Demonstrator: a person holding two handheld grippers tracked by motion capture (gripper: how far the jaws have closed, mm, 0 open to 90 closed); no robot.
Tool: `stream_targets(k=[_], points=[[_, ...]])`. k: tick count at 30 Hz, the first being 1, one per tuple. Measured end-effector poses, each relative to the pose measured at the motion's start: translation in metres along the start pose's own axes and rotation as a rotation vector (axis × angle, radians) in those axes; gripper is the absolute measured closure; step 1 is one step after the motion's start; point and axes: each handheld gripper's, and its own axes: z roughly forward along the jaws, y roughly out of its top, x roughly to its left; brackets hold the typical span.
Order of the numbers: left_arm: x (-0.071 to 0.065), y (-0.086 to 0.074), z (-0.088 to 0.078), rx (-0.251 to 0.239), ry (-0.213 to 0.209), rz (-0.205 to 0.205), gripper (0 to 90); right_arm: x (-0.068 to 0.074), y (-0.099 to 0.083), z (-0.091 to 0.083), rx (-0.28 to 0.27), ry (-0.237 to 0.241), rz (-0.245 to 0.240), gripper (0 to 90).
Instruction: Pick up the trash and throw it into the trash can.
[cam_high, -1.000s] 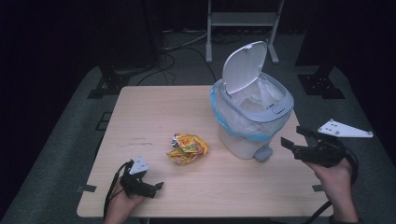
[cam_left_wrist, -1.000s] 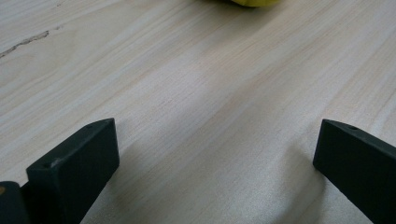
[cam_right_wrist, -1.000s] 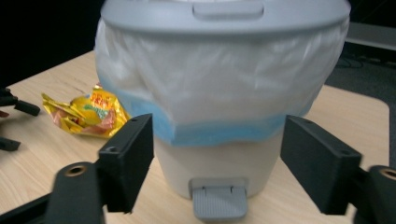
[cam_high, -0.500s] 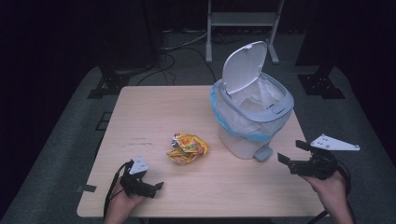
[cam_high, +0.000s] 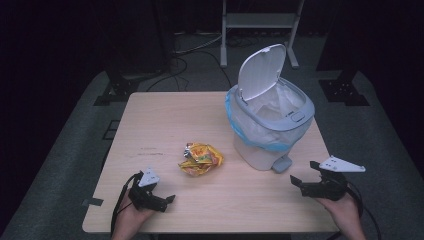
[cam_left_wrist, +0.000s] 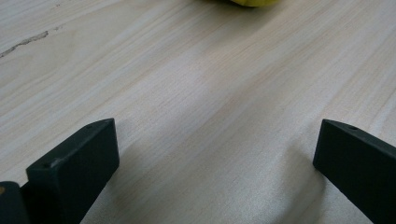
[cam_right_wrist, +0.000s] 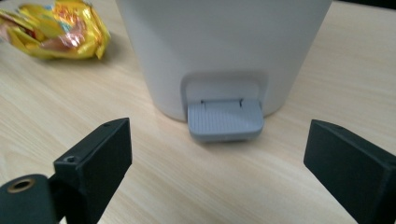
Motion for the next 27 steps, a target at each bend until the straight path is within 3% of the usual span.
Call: stream_targets(k=[9,17,18,27], points=[[0.001,0.001,0.001,0.001,-0.002,0.002,0.0,-0.005,-0.017,0.015,0.030,-0.023,0.002,2.7],[0.002,0.003,0.002,0.002,-0.006,0.004,0.0,-0.009,-0.033,0.031,0.095,-0.020,-0.007,2.2],[0.002,0.005,0.002,-0.005,-0.009,0.004,0.0,-0.009,-0.036,0.035,0.122,-0.011,-0.011,2.1],[0.002,0.014,-0.001,-0.026,-0.024,0.001,0.0,-0.009,-0.042,0.044,0.175,0.000,-0.025,1.6]])
